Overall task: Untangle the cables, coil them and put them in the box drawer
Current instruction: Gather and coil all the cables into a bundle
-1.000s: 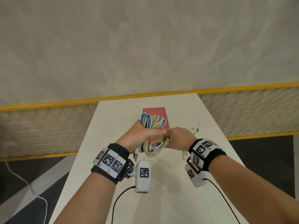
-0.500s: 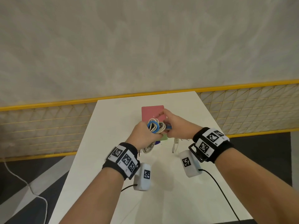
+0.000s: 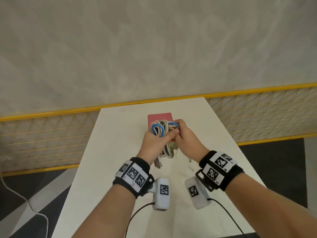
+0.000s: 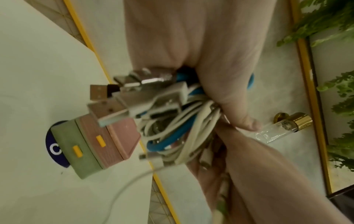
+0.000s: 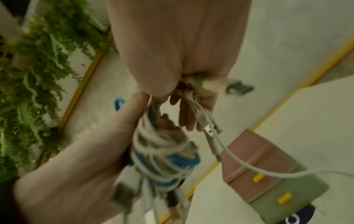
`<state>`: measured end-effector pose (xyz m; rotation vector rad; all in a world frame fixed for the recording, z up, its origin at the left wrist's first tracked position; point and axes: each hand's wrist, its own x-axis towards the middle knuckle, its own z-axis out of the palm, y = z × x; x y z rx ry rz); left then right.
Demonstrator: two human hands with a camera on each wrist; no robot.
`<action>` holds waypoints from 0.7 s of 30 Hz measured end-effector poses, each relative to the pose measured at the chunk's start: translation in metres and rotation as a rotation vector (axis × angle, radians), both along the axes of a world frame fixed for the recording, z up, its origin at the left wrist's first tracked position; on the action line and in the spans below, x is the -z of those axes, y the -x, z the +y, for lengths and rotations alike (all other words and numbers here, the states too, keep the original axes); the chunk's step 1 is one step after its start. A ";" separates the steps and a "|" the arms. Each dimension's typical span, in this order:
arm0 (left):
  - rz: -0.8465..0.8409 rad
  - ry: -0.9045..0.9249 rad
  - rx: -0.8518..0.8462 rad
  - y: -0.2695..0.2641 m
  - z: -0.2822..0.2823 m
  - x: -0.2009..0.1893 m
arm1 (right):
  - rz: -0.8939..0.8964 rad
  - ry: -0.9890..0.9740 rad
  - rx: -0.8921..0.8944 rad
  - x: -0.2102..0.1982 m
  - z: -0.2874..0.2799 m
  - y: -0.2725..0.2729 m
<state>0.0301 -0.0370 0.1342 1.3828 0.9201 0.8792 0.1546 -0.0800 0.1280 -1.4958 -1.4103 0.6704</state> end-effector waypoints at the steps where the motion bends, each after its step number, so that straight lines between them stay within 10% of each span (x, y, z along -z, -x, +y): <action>1: -0.018 0.006 -0.014 -0.002 -0.002 0.001 | 0.041 -0.009 0.003 0.000 0.000 0.006; 9: -0.194 0.187 -0.089 -0.008 -0.003 0.003 | 0.328 0.132 -0.236 -0.005 -0.008 0.011; 21: -0.221 0.234 -0.230 -0.001 0.009 -0.008 | 0.091 0.144 -0.274 0.000 -0.022 0.001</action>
